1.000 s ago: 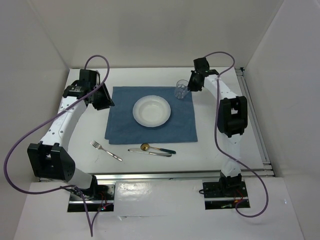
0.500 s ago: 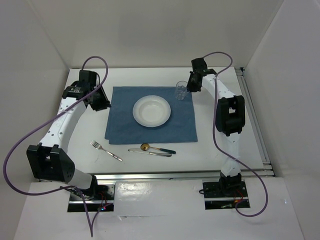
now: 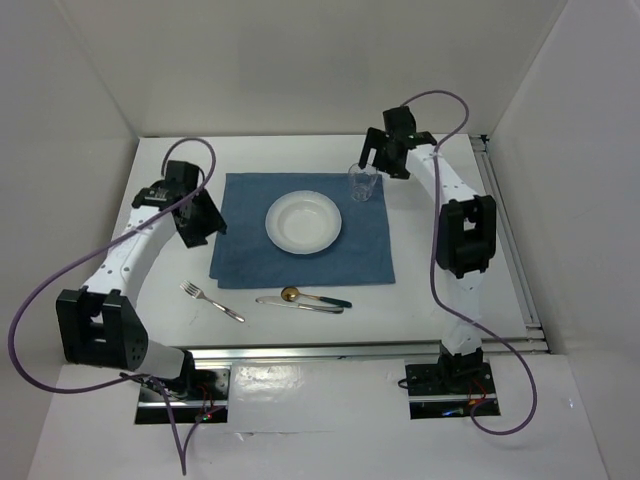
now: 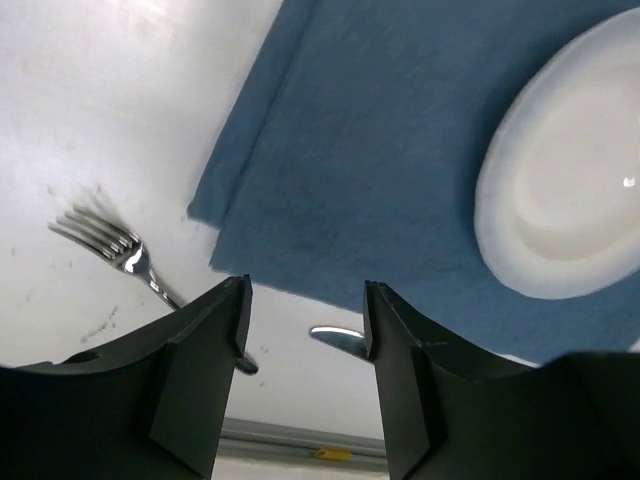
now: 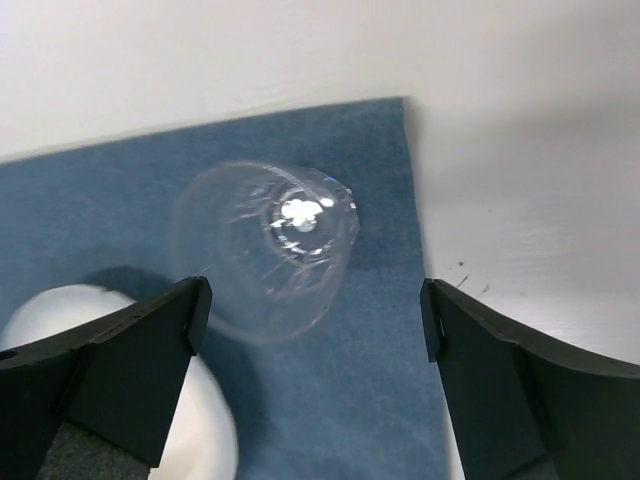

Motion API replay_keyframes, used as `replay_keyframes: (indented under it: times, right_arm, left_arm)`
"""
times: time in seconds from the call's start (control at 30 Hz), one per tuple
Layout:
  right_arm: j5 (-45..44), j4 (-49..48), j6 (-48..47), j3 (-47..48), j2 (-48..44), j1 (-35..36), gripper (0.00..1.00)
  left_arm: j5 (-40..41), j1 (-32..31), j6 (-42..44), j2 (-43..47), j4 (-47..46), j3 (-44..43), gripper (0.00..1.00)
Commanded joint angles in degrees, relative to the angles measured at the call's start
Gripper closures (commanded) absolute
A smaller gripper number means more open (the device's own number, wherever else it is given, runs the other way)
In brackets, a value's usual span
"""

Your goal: Set the dinner table for one person

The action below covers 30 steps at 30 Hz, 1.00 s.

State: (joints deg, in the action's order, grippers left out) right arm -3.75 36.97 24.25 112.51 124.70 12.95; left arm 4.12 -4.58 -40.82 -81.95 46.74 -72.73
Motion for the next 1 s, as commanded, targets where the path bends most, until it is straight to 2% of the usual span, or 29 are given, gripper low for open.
replay_keyframes:
  times: [0.0,0.1,0.33,0.43,0.87,0.97]
  right_arm:
    - [-1.61,-3.82,-1.13,-1.14,-13.84,1.19,0.00]
    - [-1.09,-6.11,-1.66,-6.94,-20.17,1.20,0.00]
    - [2.52,-8.93,-1.14,-22.04,-29.77,1.20,0.00]
    - [3.92,-10.33,-1.14,-25.75,-32.15,1.20,0.00]
    - [3.40,-9.72,-1.66,-27.61,-32.68,1.73,0.01]
    - [3.40,-9.72,-1.66,-28.22,-32.68,1.73,0.01]
  left_arm:
    - [0.37,0.71,-7.85,3.46,1.08,9.14,0.35]
    - [-0.52,0.71,-13.38,4.35,-0.59,17.14,0.33]
    - [2.12,0.71,-21.14,8.91,-2.35,26.13,0.35]
    - [2.12,0.71,-22.55,8.31,-2.97,26.67,0.35]
    - [2.03,0.71,-26.33,3.55,-7.19,32.30,0.40]
    - [3.08,0.71,-27.56,3.03,-7.72,33.35,0.50]
